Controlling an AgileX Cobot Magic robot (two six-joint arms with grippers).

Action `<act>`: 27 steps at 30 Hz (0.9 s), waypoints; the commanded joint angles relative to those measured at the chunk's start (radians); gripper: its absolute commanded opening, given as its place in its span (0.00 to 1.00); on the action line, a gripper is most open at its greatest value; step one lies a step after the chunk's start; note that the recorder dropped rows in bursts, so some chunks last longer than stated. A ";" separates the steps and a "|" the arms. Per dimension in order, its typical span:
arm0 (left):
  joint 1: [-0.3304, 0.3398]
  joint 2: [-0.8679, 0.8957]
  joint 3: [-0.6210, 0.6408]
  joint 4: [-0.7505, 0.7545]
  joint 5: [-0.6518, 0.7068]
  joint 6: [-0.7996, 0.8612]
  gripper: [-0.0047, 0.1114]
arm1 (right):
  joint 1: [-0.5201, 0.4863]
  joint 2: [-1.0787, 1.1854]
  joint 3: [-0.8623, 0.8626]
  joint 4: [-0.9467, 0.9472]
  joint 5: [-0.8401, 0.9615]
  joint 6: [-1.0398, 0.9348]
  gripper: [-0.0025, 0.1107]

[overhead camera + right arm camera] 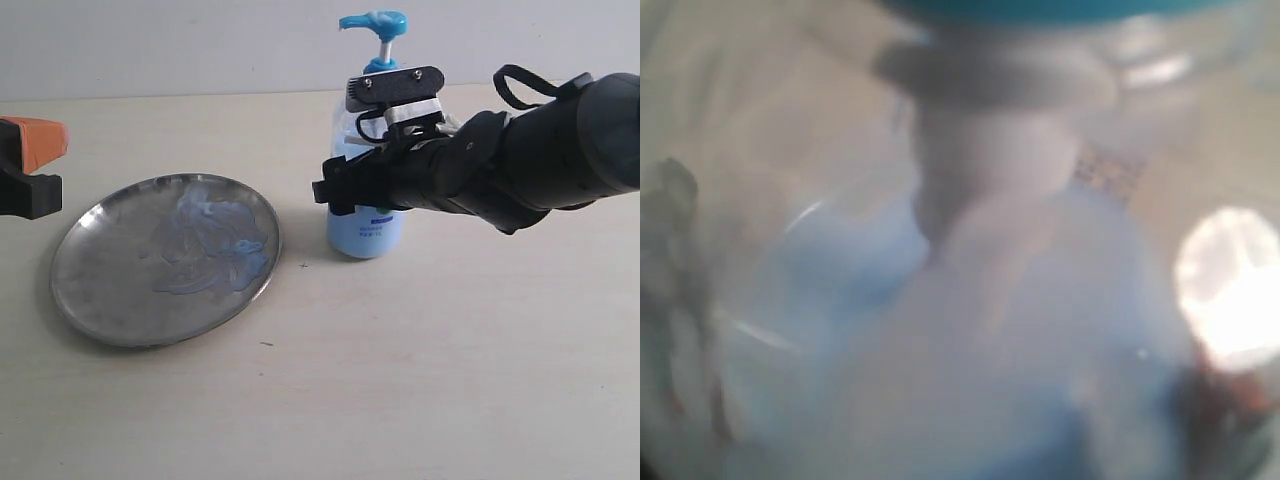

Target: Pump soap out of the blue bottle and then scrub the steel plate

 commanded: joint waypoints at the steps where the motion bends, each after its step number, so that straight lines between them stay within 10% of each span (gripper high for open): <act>1: 0.003 -0.007 0.003 -0.008 -0.009 -0.005 0.04 | -0.005 -0.018 -0.004 -0.007 -0.021 0.077 0.75; 27: 0.001 -0.007 0.003 -0.008 0.004 -0.001 0.04 | -0.005 -0.042 -0.004 -0.163 0.051 -0.002 0.68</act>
